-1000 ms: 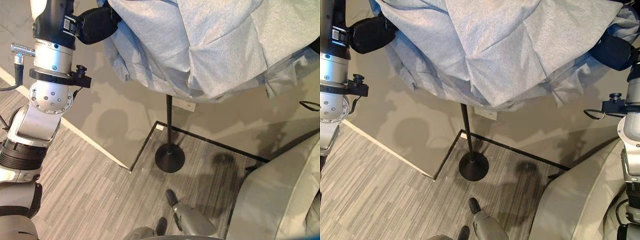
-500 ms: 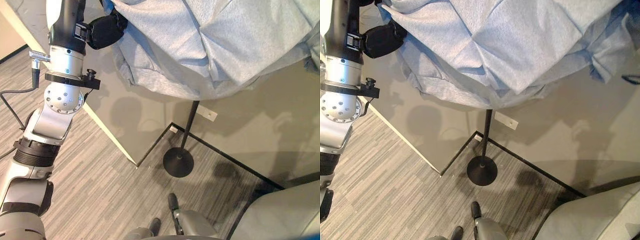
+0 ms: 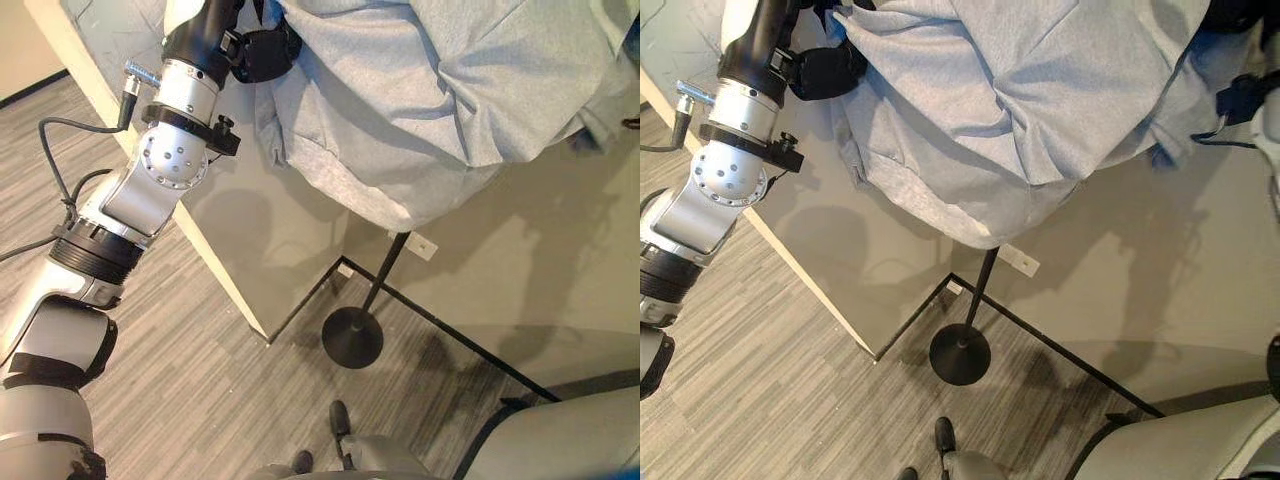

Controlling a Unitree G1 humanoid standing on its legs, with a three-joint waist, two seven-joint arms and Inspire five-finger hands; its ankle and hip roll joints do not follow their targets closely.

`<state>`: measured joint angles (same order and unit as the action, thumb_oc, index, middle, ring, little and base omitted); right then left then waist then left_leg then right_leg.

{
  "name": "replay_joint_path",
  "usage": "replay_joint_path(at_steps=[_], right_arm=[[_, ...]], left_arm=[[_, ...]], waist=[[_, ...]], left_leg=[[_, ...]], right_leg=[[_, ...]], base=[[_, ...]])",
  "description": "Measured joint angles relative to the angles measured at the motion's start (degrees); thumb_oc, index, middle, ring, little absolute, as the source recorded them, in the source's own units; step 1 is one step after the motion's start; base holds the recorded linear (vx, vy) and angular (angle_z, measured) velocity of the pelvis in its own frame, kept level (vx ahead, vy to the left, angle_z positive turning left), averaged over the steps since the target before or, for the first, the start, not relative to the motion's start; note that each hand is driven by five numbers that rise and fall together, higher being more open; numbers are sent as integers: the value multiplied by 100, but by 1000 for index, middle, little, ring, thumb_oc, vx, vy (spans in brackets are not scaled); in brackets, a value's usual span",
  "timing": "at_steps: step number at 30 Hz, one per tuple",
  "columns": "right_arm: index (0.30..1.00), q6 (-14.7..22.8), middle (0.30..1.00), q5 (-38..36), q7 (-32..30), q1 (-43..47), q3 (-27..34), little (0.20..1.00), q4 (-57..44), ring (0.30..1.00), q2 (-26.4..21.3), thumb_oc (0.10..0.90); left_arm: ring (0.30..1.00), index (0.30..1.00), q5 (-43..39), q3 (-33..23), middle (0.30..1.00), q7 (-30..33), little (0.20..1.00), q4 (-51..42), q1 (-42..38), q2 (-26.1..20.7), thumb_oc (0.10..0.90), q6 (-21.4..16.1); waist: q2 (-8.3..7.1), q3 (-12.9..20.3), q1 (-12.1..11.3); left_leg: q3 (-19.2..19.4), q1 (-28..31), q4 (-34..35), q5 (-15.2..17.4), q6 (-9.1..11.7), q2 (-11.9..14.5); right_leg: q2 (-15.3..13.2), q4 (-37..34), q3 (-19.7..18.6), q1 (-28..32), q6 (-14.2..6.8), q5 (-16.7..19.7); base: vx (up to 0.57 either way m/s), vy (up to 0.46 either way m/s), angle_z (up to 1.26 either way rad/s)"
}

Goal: Hang the clothes on the sofa on the clothes rack.

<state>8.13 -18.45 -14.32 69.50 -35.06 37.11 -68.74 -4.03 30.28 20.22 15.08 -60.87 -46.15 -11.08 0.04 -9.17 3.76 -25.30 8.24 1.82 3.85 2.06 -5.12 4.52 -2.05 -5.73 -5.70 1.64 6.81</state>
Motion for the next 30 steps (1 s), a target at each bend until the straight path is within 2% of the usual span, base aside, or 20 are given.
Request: replay_joint_path(at_steps=[1,3,6,9,12,16,20,21,22,23,27,30], right_arm=[[300,-37,300,3,17,-203,82,300,-87,300,74,400],[300,-57,300,16,7,-1055,1014,300,-430,300,464,400],[300,-128,300,78,23,-2391,1863,300,-968,300,1039,400],[300,-166,300,317,63,-3058,1986,300,-1279,300,1305,400],[300,-155,300,655,88,-3726,2550,300,-1670,300,1727,400],[300,-129,300,703,92,-4025,2803,300,-1983,300,1911,400],[300,-124,300,701,96,-4280,2966,300,-2195,300,1978,400],[300,-122,300,691,98,-4363,3021,300,-2244,300,2010,400],[406,-107,406,682,104,-4413,3036,406,-2252,406,2023,471],[900,-108,900,676,131,-4434,3056,900,-2261,900,2080,800],[900,-116,900,615,237,-4592,3144,900,-2379,900,2216,800],[900,-140,900,433,296,-4901,3329,900,-2408,900,2233,800]], left_arm=[[300,300,-17,0,300,-11,300,8,20,80,400,34],[300,300,3,-104,300,-59,300,-27,230,124,400,38],[300,300,12,-368,300,-190,300,-119,819,300,400,49],[300,300,18,-433,300,-365,300,-122,1244,397,400,136],[300,300,36,-708,300,-459,300,-200,1976,699,400,250],[300,300,38,-921,300,-566,300,-233,2501,995,400,268],[300,300,37,-1127,300,-606,300,-247,2708,1201,400,272],[585,585,29,-1212,585,-612,585,-263,2775,1262,590,271],[900,900,17,-1256,900,-615,900,-269,2821,1294,800,272],[900,900,3,-1340,900,-617,900,-277,2900,1350,800,271],[900,900,-85,-1487,900,-677,900,-282,3100,1425,800,388],[900,900,-286,-1791,900,-729,900,-281,3557,1429,800,411]], waist=[[18,13,10],[24,25,60],[64,45,114],[77,43,168],[90,37,253],[95,33,260],[94,33,253],[94,33,254],[94,33,253],[94,33,256],[95,33,229],[95,33,176]], left_leg=[[5,3,0,-9,14,-2],[48,19,-6,-12,16,2],[91,39,3,-30,46,-10],[117,45,10,-32,49,-19],[132,149,63,-37,47,8],[152,243,119,-40,41,30],[174,242,120,-39,40,32],[187,238,119,-39,39,33],[193,235,118,-38,38,34],[203,233,119,-36,36,36],[222,205,125,-34,30,44],[264,206,143,-31,18,57]], right_leg=[[-1,-4,-9,7,2,0],[8,-13,-36,27,2,0],[7,-31,-120,39,4,-1],[5,-79,-167,53,36,24],[28,-129,-191,148,49,36],[45,-307,-297,283,17,116],[48,-309,-314,273,-21,147],[51,-309,-315,271,-27,152],[54,-309,-319,266,-28,161],[58,-310,-328,261,-36,171],[70,-310,-350,220,-42,216],[93,-310,-396,200,-28,244]], base=[[0,0,0],[21,-11,-6],[72,-11,-13],[32,-16,-11],[41,-20,-3],[25,-21,-7],[3,-4,-1],[0,0,0],[0,0,0],[10,-5,-4],[12,-7,-3],[-17,17,-9]])
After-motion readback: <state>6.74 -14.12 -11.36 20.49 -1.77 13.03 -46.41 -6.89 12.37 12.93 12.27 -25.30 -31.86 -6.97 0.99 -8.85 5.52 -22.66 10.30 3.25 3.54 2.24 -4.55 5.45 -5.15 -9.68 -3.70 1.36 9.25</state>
